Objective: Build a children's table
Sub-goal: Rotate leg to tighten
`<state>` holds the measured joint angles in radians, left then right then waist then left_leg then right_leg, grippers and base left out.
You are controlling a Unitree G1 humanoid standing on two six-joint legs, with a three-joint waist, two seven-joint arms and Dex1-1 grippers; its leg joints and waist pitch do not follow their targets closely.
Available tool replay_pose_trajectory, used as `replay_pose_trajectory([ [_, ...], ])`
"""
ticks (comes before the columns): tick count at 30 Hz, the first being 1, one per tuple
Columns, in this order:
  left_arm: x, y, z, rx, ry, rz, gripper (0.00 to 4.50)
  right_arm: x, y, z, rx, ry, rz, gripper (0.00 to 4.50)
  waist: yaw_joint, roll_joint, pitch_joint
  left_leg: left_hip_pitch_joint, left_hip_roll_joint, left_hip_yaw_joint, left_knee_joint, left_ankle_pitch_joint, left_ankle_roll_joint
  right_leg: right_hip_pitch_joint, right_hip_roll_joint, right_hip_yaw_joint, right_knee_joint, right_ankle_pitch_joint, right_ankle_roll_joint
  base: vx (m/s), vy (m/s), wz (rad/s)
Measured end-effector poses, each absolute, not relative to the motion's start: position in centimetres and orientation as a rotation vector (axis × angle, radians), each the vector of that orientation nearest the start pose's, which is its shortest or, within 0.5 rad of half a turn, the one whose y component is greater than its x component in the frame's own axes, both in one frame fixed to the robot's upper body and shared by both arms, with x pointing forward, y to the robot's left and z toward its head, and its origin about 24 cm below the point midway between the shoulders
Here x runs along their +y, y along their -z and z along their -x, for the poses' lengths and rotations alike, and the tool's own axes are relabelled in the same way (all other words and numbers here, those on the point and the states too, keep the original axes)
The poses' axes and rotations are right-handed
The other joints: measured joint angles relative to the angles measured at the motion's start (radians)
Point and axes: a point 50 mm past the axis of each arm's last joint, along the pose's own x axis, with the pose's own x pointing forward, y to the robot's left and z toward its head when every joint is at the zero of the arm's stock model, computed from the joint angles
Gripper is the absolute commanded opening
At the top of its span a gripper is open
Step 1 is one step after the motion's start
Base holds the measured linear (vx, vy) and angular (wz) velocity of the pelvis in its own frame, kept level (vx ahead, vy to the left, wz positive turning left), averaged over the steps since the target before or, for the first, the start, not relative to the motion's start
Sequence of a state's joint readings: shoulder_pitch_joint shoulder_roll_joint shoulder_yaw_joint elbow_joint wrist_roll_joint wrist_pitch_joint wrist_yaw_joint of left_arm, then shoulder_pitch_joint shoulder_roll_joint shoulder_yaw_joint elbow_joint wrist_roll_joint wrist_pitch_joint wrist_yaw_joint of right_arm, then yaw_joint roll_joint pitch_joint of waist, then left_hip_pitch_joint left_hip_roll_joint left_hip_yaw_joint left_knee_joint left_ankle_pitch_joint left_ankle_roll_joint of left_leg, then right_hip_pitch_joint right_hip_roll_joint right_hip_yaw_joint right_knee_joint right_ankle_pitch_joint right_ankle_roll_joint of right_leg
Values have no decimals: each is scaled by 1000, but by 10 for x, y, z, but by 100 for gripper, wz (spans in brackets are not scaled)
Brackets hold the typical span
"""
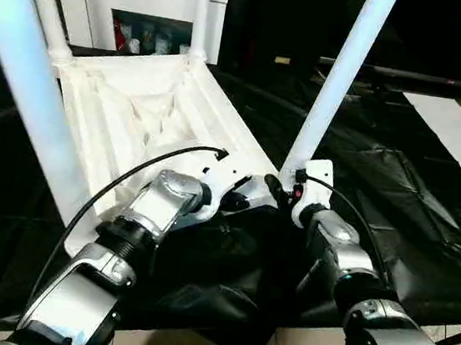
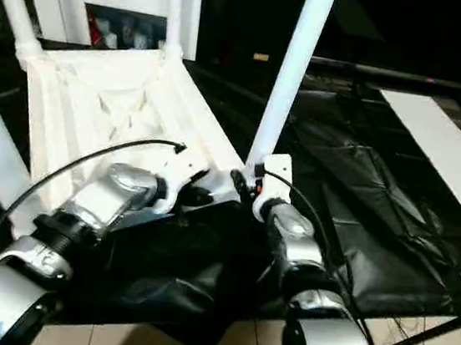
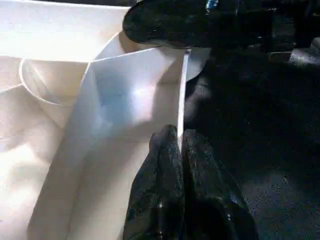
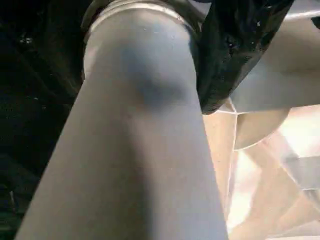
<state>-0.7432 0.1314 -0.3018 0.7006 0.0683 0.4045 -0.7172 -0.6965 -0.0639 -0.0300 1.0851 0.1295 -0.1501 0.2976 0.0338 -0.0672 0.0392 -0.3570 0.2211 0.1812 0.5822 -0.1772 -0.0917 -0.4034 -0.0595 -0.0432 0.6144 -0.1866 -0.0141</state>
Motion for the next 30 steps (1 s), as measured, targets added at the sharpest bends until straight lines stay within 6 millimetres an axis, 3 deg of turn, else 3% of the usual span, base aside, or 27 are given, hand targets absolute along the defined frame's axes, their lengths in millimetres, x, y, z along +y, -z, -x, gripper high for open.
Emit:
replay_pose_trajectory([
  [1,71,-52,-345,530,933,-352,0,-117,-17,-353,250,-362,-58,268,1,0,0,0,0,0,0,0,0,0,0,0,0,0,0,0,0,0],
  [3,73,-52,-346,526,933,-363,0,-118,-17,-352,239,-364,-69,338,1,0,1,-1,0,0,0,0,0,-1,0,0,0,0,0,0,0,0],
  [9,92,-58,-346,525,967,-396,0,-123,-21,-347,197,-563,-117,380,-13,-2,2,-10,2,0,-1,0,0,-6,1,-2,-1,1,-2,0,0,0],
  [16,122,-63,-331,547,1130,-402,0,-149,-27,-329,215,-930,-20,380,3,-4,3,-10,3,3,-4,1,1,-10,1,-4,-2,0,-1,0,0,0],
  [20,141,-65,-317,577,1266,-416,0,-151,-26,-316,242,-1102,13,380,11,-9,4,-11,3,3,-4,0,0,-10,1,-4,-2,0,-2,0,0,0],
  [23,141,-66,-310,590,1330,-419,0,-147,-25,-311,257,-1179,22,380,28,-9,5,-11,3,5,-2,0,0,-9,-1,-3,-2,0,-2,0,0,0],
  [30,142,-65,-307,611,1361,-413,0,-142,-33,-309,240,-1265,53,380,30,-9,5,-10,3,6,1,0,0,-6,-1,-2,-2,0,-2,0,0,0],
])
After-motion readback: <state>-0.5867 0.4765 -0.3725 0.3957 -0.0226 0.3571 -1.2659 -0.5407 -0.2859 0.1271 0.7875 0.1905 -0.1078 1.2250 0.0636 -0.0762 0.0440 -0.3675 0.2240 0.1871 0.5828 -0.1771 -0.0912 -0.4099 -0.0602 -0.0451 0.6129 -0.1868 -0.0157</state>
